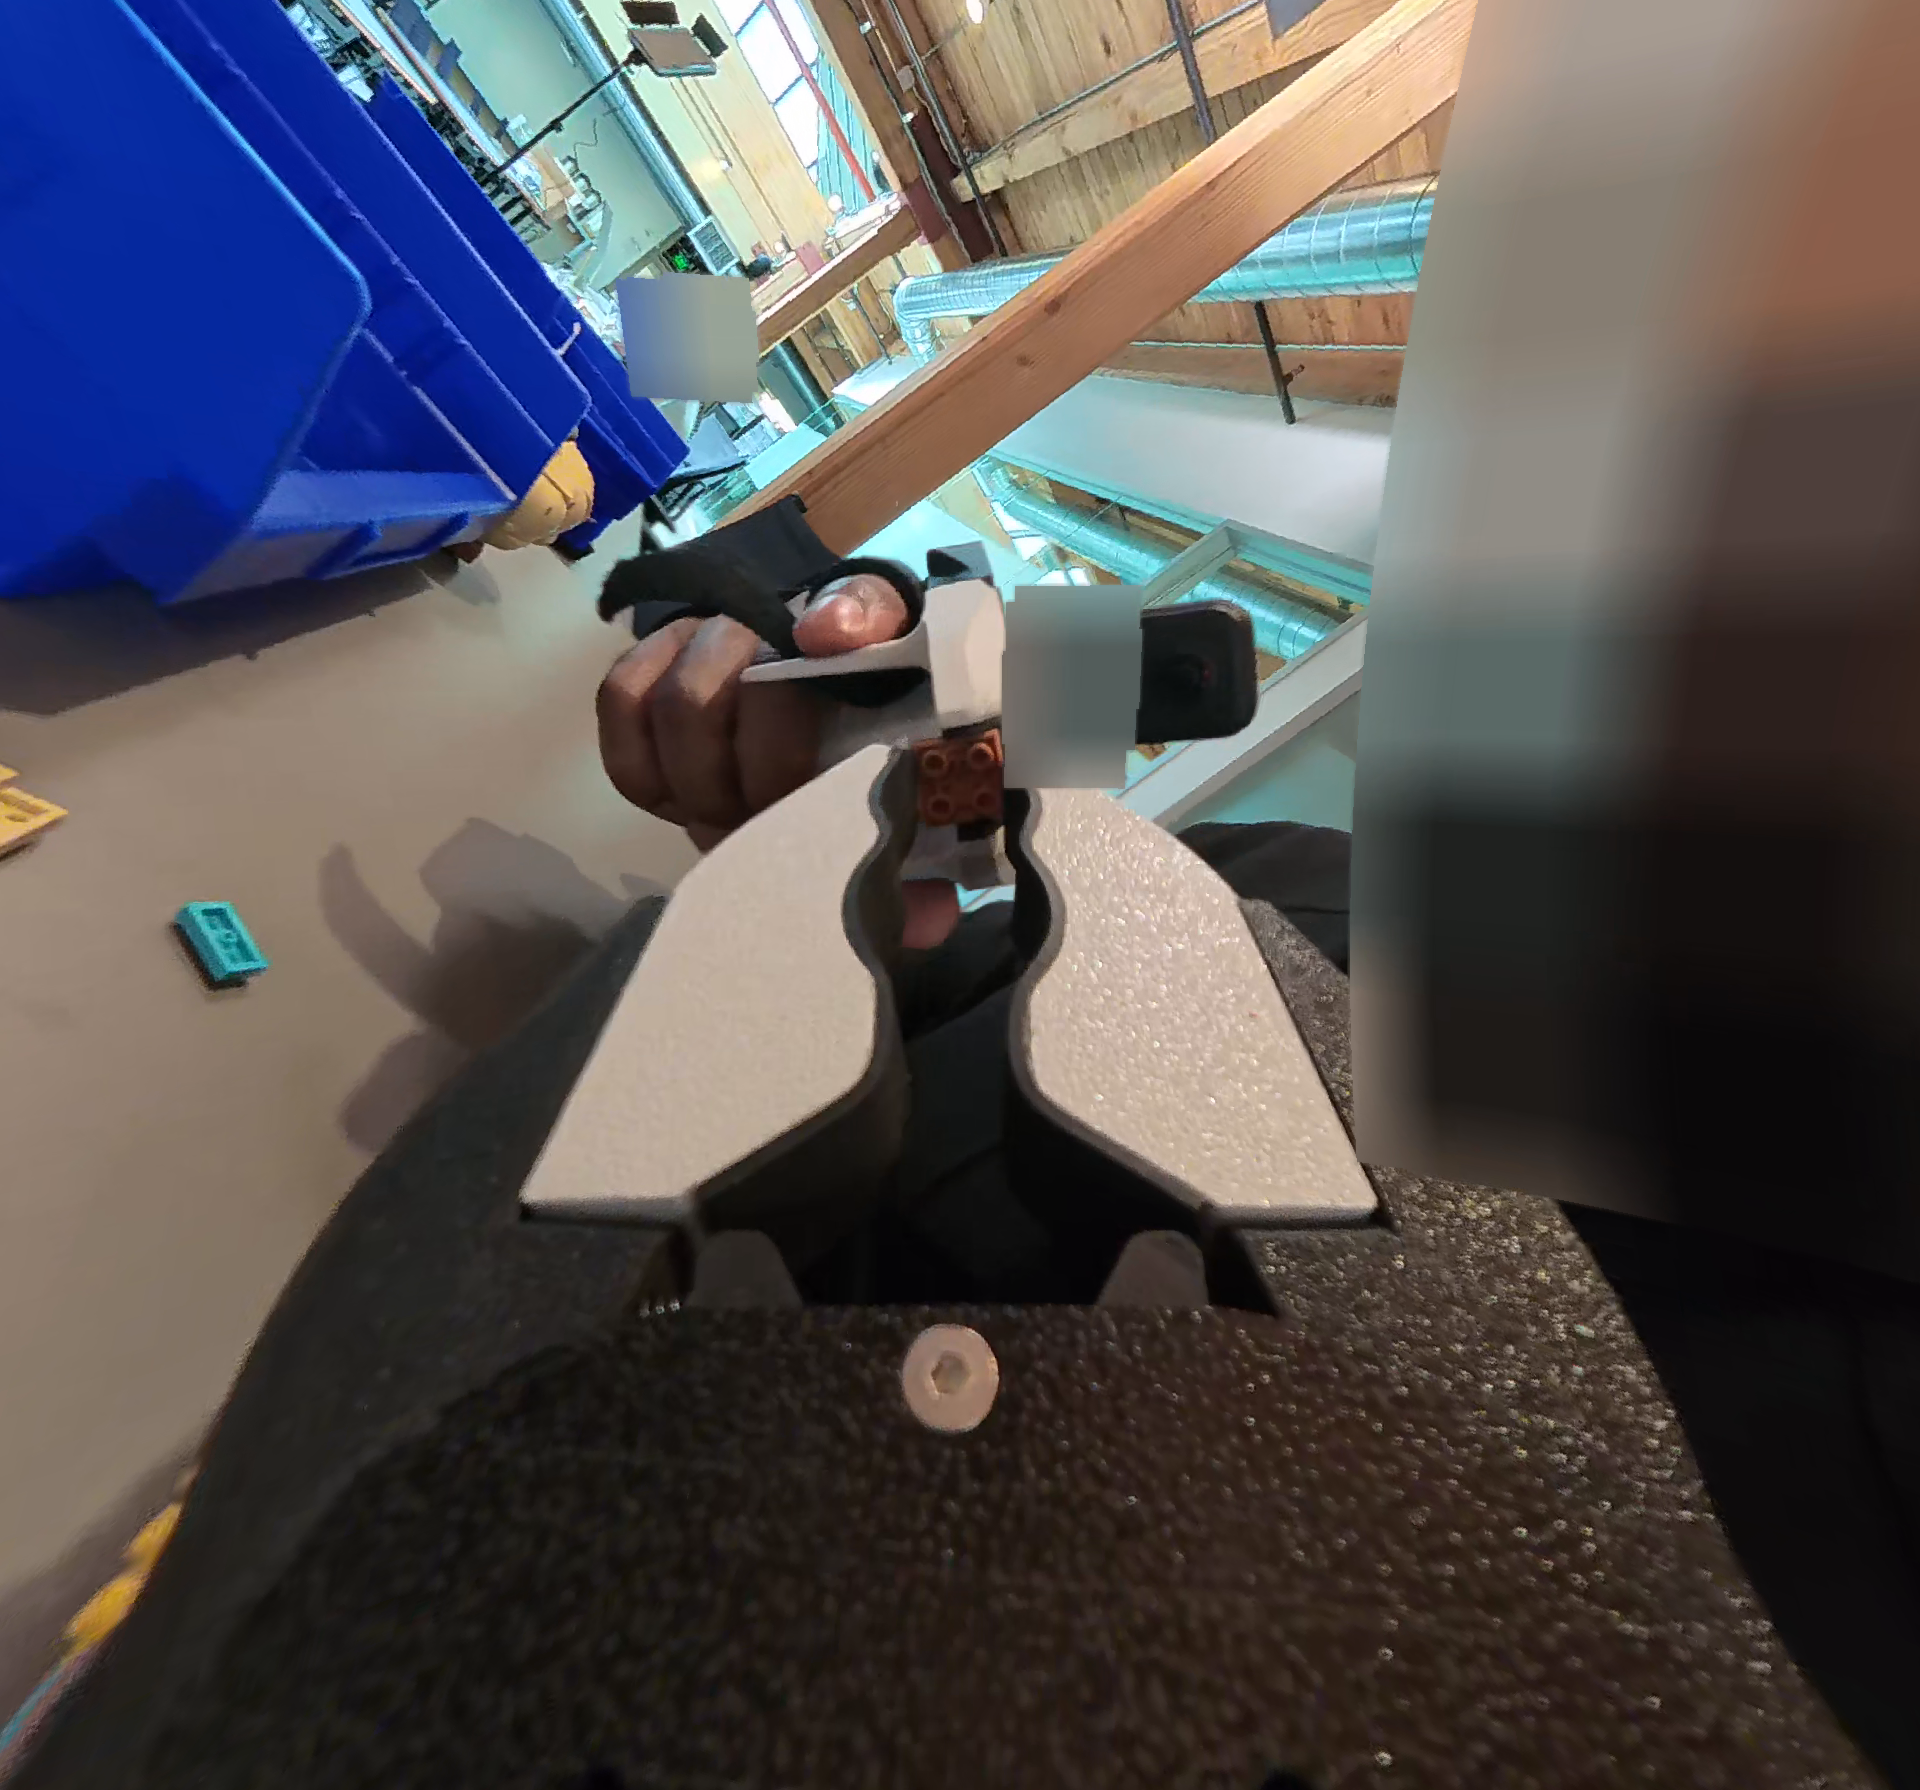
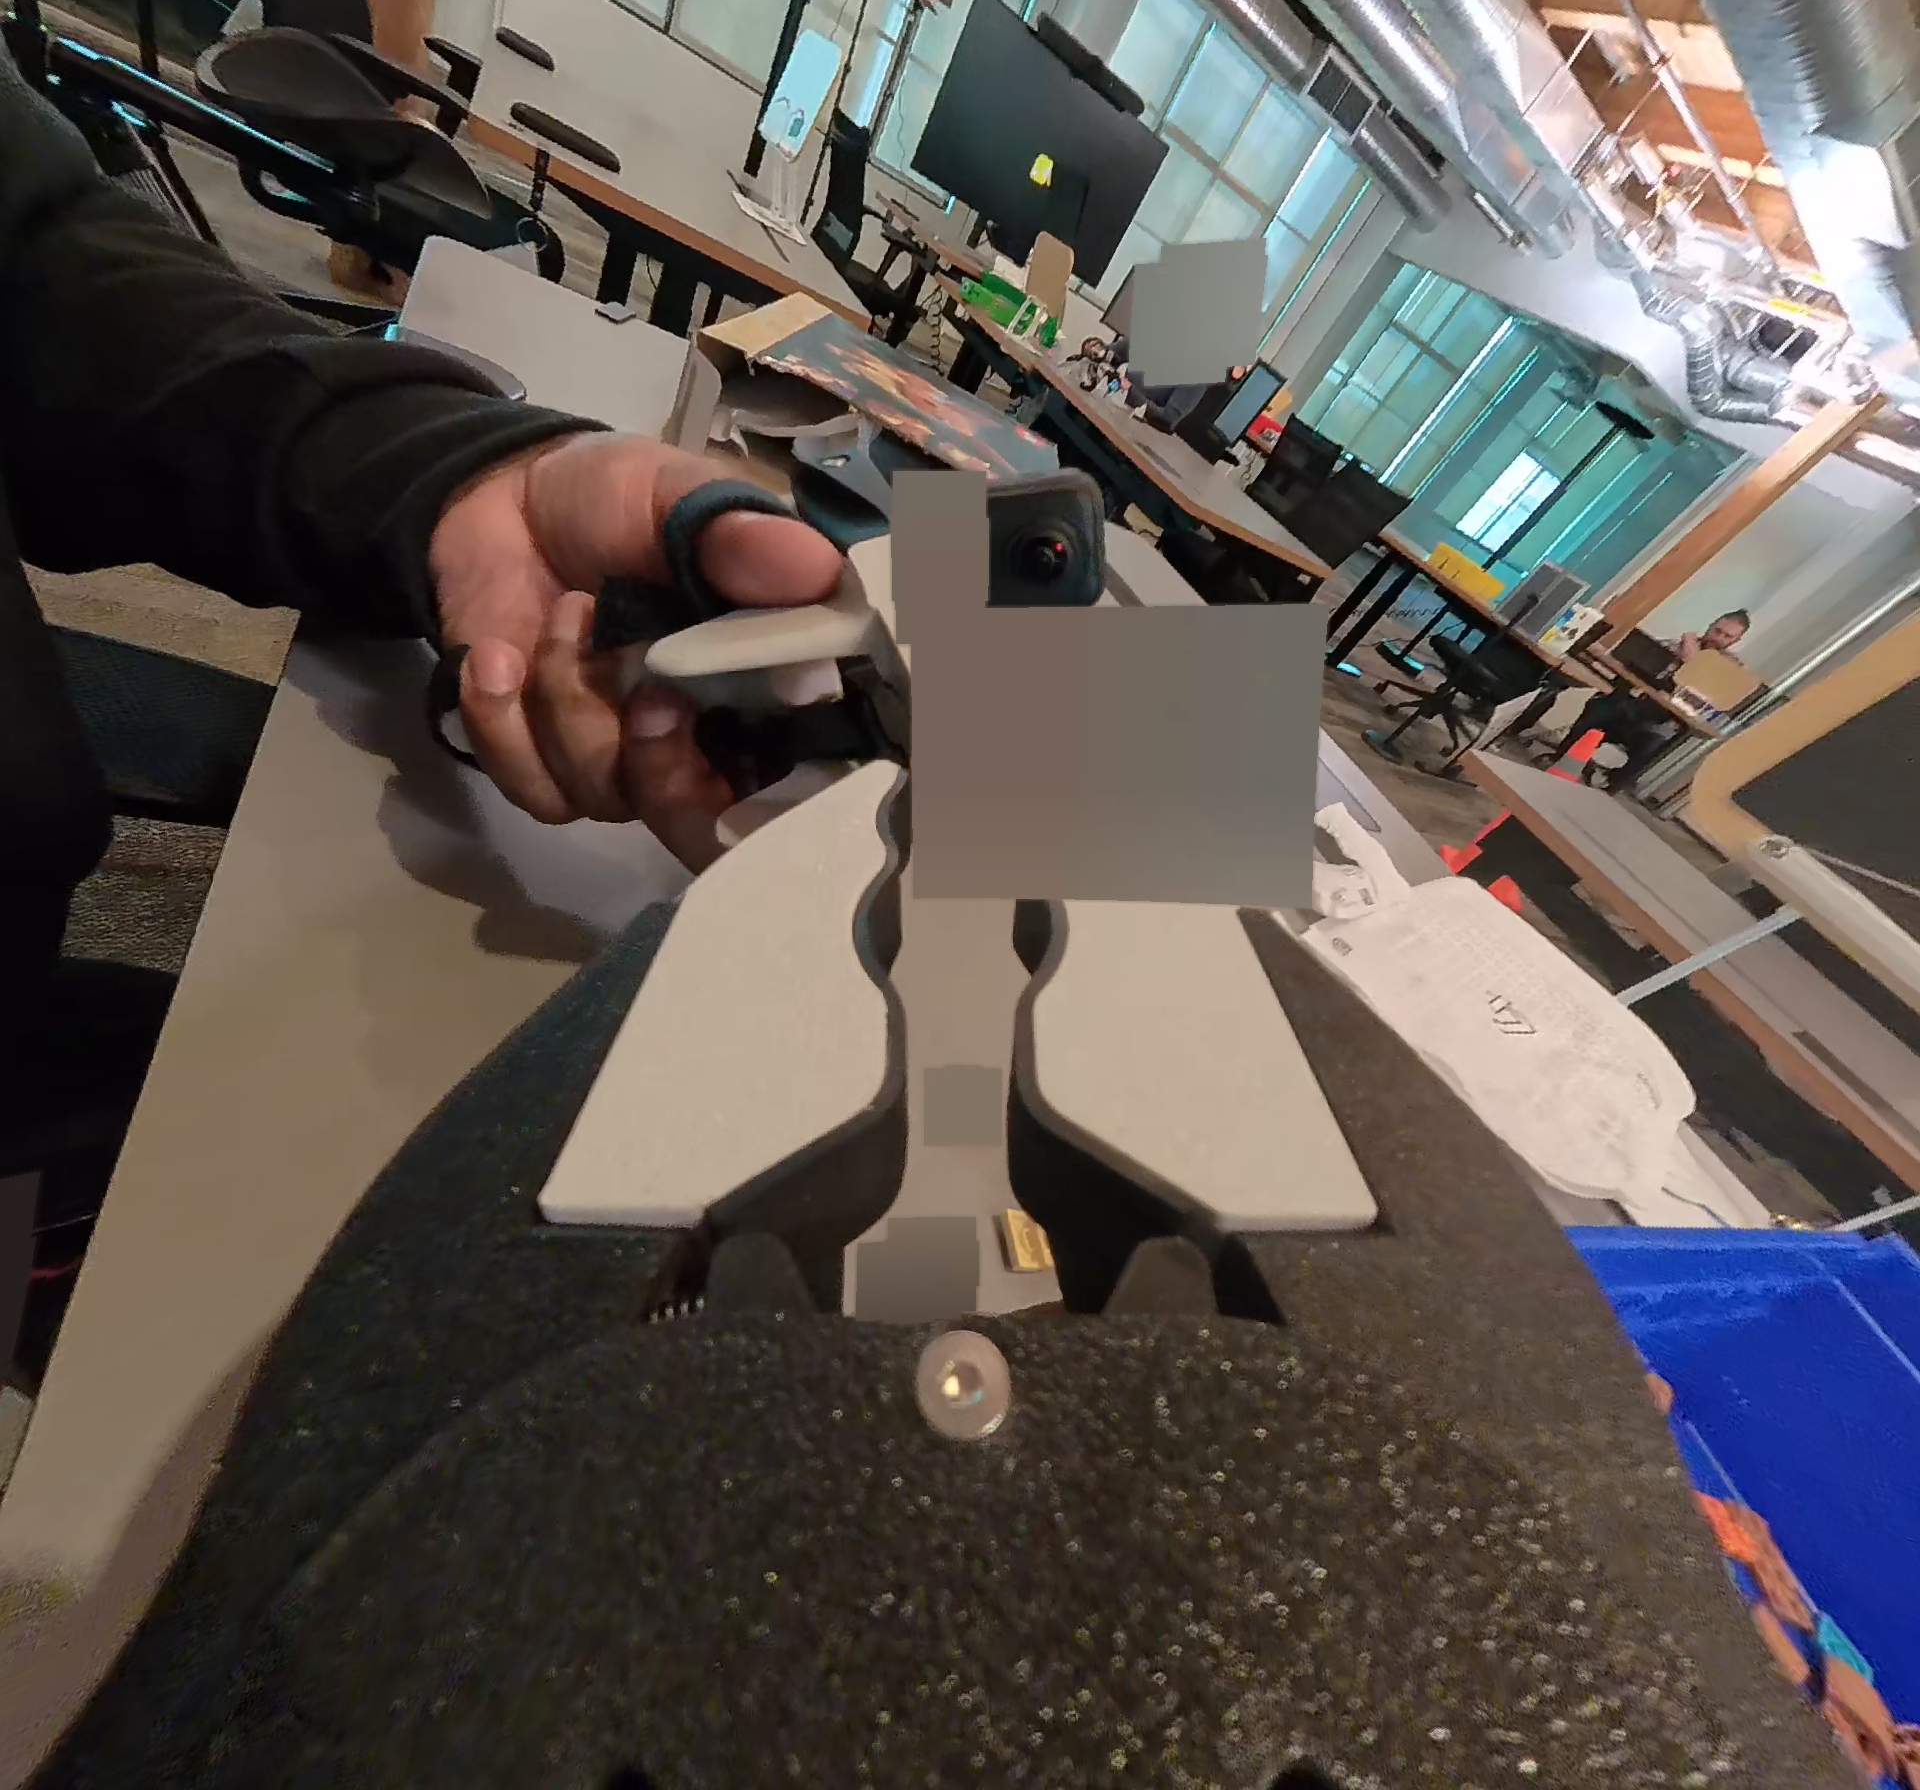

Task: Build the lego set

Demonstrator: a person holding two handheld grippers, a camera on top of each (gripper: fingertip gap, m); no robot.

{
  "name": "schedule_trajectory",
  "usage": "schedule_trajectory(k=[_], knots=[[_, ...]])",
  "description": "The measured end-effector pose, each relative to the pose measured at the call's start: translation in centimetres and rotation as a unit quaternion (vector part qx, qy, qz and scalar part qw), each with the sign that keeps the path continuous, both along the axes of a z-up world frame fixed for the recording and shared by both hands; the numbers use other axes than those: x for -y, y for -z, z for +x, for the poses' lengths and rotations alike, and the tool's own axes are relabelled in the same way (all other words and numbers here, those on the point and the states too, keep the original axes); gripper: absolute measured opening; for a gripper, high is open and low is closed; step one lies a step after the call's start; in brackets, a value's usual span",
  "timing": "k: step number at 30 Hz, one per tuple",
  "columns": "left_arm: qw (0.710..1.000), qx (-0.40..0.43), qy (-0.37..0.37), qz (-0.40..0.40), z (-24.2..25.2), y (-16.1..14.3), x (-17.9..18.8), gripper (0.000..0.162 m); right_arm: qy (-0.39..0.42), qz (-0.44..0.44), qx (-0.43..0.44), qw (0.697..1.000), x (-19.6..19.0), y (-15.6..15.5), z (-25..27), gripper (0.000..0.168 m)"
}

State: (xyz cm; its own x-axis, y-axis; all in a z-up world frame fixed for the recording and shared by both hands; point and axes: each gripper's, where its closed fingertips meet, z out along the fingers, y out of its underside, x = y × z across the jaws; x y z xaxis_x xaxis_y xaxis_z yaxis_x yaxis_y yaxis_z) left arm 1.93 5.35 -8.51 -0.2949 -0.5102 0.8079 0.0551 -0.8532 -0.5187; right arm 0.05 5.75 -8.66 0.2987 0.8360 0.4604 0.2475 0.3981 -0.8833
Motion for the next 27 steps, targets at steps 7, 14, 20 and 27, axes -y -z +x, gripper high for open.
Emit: schedule_trajectory(k=[7,14,20,27], knots=[[0.92,-0.193,-0.056,0.337,-5.0,3.7,-1.3,0.046,-0.032,-0.117,0.003,0.993,0.5,0.6,0.9,0.016],[0.814,-0.333,0.081,0.469,-7.1,11.5,-0.5,0.054,-0.043,-0.232,0.088,0.968,0.4,3.7,0.7,0.016],[0.775,-0.374,0.127,0.493,-6.3,13.5,-0.7,0.021,-0.03,-0.272,0.129,0.953,-0.1,5.2,0.3,0.016],[0.799,-0.362,0.061,0.476,-3.6,12.1,-0.5,0.02,-0.031,-0.291,0.226,0.929,-0.1,6.3,0.2,0.016]])
